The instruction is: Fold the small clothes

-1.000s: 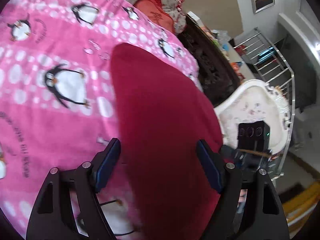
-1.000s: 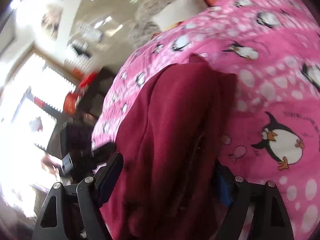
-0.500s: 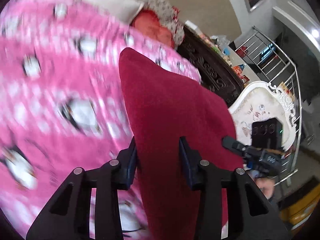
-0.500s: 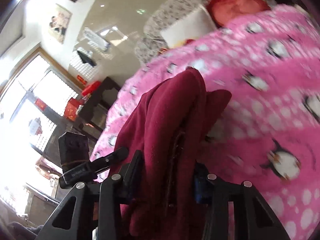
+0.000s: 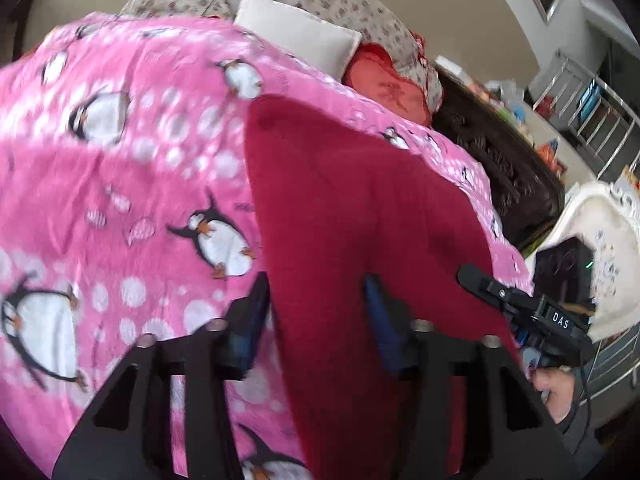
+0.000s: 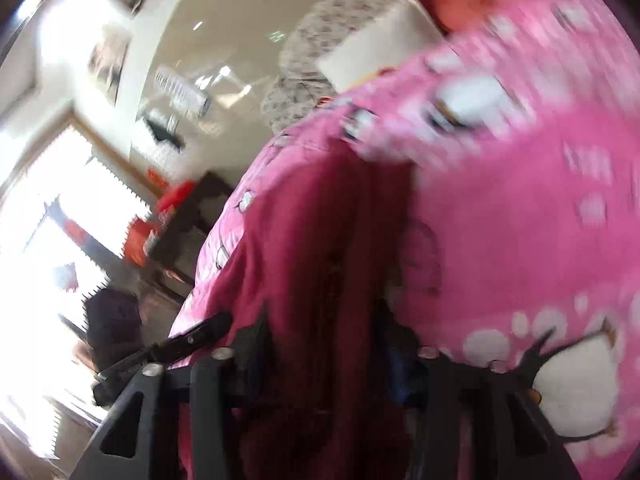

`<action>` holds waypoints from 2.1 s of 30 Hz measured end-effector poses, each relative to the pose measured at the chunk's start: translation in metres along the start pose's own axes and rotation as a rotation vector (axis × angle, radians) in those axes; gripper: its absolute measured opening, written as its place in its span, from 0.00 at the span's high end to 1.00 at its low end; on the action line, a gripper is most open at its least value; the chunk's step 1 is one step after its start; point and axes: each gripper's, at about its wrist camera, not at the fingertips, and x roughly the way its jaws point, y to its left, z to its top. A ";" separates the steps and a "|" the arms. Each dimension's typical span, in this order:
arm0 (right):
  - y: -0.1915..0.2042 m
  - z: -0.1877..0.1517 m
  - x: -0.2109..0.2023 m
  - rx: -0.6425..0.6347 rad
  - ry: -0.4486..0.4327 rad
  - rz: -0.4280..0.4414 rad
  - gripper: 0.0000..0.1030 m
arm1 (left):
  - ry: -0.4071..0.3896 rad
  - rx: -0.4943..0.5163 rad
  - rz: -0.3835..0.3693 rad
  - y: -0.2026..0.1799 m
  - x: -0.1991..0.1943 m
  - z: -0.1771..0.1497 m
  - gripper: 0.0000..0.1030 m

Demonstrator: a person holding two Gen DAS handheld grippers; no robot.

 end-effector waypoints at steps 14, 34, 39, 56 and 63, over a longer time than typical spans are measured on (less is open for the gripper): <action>0.109 -0.040 -0.068 -0.530 -0.161 -0.210 0.53 | -0.192 0.172 -0.048 -0.050 -0.072 -0.038 0.37; 0.125 -0.101 -0.008 -0.828 0.118 -0.389 0.68 | -0.047 0.240 0.035 -0.058 -0.034 -0.066 0.51; 0.124 -0.125 -0.051 -0.687 -0.019 -0.506 0.55 | -0.039 0.293 0.029 -0.069 -0.031 -0.069 0.28; 0.106 -0.133 -0.063 -0.556 -0.165 -0.759 0.53 | -0.087 0.268 0.071 -0.073 -0.060 -0.076 0.17; 0.117 -0.142 -0.074 -0.593 -0.200 -0.673 0.53 | -0.120 0.231 0.327 -0.086 -0.092 -0.124 0.14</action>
